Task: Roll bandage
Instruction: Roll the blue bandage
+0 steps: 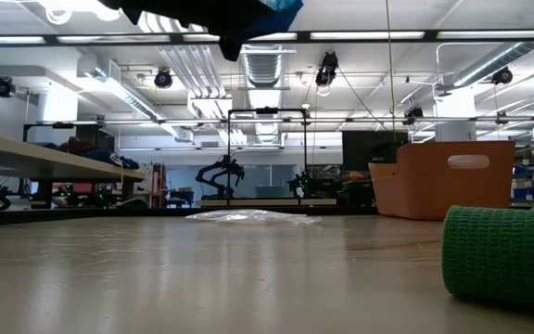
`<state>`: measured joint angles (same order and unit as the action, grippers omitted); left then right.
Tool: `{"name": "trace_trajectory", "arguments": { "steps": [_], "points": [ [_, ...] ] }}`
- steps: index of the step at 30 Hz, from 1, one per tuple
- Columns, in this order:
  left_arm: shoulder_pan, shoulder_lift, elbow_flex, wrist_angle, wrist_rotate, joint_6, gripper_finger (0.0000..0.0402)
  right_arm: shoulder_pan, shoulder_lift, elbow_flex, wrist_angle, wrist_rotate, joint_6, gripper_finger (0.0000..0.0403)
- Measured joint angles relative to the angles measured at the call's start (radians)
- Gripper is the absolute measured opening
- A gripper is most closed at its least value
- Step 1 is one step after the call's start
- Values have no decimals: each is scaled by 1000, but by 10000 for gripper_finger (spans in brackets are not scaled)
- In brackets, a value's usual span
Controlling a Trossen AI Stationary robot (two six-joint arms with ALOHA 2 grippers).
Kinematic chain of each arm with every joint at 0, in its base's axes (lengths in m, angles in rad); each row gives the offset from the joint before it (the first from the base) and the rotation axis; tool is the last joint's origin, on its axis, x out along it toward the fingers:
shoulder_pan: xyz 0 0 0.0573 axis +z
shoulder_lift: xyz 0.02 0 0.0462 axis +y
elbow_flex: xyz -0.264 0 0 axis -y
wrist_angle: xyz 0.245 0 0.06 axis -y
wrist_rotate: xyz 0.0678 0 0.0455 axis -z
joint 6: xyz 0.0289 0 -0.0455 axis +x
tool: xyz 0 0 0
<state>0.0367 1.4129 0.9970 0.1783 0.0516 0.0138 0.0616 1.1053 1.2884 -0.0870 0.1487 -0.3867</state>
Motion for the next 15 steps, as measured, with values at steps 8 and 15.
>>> {"name": "trace_trajectory", "arguments": {
  "steps": [8,15],
  "points": [
    [-63,-5,-1,-12,6,-55,0,-3,11,0,-107,168,-184,0],
    [-134,-38,-1,-22,40,-77,0,-3,15,-13,-146,192,-268,0]
  ]
}}
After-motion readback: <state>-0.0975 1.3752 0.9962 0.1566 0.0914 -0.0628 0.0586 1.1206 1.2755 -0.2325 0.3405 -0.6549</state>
